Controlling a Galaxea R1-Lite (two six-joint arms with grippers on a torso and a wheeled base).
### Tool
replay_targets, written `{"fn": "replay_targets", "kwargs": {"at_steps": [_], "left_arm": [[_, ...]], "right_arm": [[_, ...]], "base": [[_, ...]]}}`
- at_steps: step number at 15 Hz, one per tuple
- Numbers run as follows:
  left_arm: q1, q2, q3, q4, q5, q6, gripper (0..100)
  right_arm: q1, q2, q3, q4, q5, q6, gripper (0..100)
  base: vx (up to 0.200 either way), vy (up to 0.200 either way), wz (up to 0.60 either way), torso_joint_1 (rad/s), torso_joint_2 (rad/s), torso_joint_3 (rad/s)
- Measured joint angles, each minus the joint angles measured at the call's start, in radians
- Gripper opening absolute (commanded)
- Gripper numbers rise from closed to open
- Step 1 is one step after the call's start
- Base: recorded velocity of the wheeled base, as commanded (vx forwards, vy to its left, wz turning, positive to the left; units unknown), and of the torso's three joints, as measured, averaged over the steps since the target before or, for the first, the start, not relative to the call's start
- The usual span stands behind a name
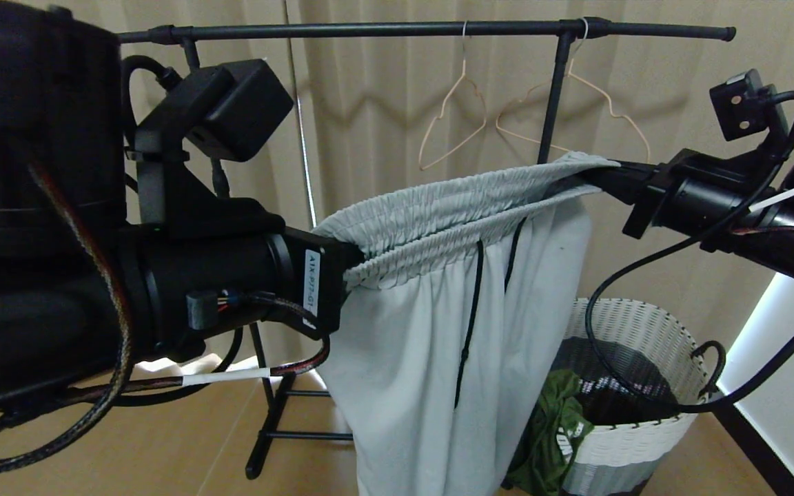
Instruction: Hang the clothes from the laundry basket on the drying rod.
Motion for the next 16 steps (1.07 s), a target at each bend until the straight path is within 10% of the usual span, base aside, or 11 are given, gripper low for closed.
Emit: {"fn": "replay_targets", "kwargs": {"at_steps": [16], "left_arm": [[0.136, 0.135, -0.160, -0.060, 0.002, 0.023, 0]], "right_arm": [[-0.013, -0.274, 0.175, 0.161, -0.046, -0.001, 0]], "base": [[0.000, 0.000, 0.00, 0.000, 0.00, 0.000]]}}
